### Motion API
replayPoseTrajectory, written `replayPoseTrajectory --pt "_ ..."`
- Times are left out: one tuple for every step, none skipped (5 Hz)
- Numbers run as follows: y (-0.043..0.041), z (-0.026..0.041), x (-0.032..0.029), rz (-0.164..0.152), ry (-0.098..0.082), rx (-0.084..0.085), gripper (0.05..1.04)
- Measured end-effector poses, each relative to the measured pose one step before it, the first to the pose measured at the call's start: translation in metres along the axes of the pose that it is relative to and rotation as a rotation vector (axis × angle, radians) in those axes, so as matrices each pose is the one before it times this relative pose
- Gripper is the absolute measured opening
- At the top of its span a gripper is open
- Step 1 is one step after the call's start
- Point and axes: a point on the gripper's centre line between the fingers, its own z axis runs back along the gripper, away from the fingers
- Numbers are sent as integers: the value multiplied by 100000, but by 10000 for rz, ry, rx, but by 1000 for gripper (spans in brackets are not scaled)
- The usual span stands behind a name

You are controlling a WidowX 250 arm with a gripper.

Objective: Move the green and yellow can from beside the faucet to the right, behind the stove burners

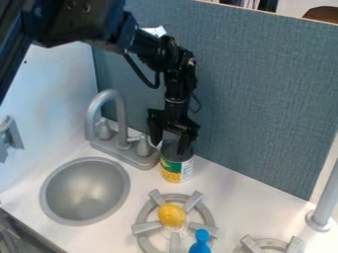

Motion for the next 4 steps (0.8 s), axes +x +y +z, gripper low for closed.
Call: replayPoseTrajectory --pt "-14 -1364 1189 408 230 198 1000" --pt "-463 191 757 11 71 325 1000" --pt "-264 -66 -104 -25 158 -154 1000" --pt "-939 -334 -300 -117 8 -541 1000"
